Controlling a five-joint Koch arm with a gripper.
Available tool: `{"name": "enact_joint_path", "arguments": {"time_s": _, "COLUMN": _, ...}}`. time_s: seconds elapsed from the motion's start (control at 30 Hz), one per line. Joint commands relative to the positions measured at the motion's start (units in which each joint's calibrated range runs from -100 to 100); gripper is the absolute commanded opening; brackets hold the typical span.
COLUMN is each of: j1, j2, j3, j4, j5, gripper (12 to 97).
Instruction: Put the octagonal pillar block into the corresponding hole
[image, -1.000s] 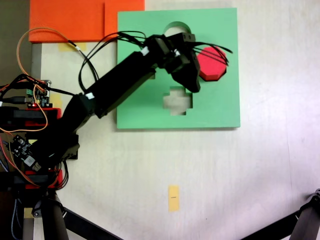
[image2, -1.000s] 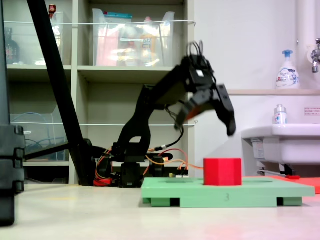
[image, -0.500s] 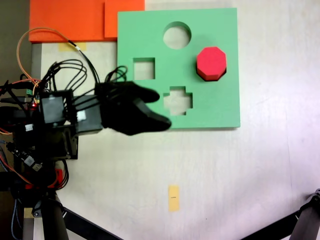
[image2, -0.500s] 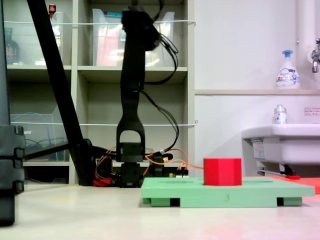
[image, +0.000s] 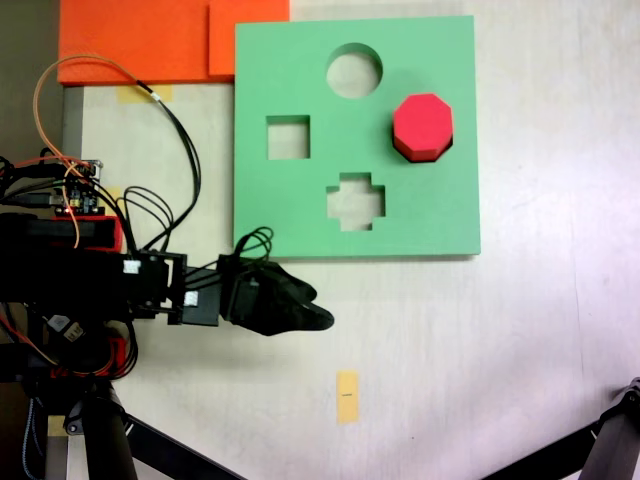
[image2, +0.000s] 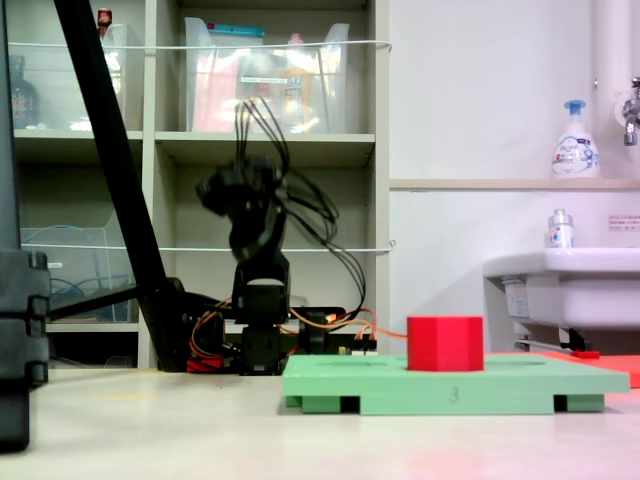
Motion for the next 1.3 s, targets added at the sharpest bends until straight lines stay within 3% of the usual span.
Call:
{"name": "enact_joint_path", "arguments": {"time_s": 0.0, "j1": 0.1, "j2": -1.1, "j3": -11.2, "j4": 30.3, "j5": -4.9, "gripper": 49.1}}
{"name": "enact_joint_path", "arguments": {"time_s": 0.27, "j1": 1.7, "j2": -1.1, "j3": -44.3, "j4": 34.6, "j5": -10.1, "gripper": 49.3}}
{"name": "enact_joint_path", "arguments": {"time_s": 0.43, "j1": 2.1, "j2": -1.1, "j3": -44.3, "j4": 34.3, "j5": -10.4, "gripper": 49.1}}
{"name": "enact_joint_path", "arguments": {"time_s": 0.67, "j1": 1.9, "j2": -1.1, "j3": -44.3, "j4": 19.4, "j5": -10.3, "gripper": 49.0}}
{"name": "enact_joint_path", "arguments": {"time_s": 1.27, "j1": 1.9, "j2": -1.1, "j3": -44.3, "j4": 19.8, "j5": -10.3, "gripper": 48.5}}
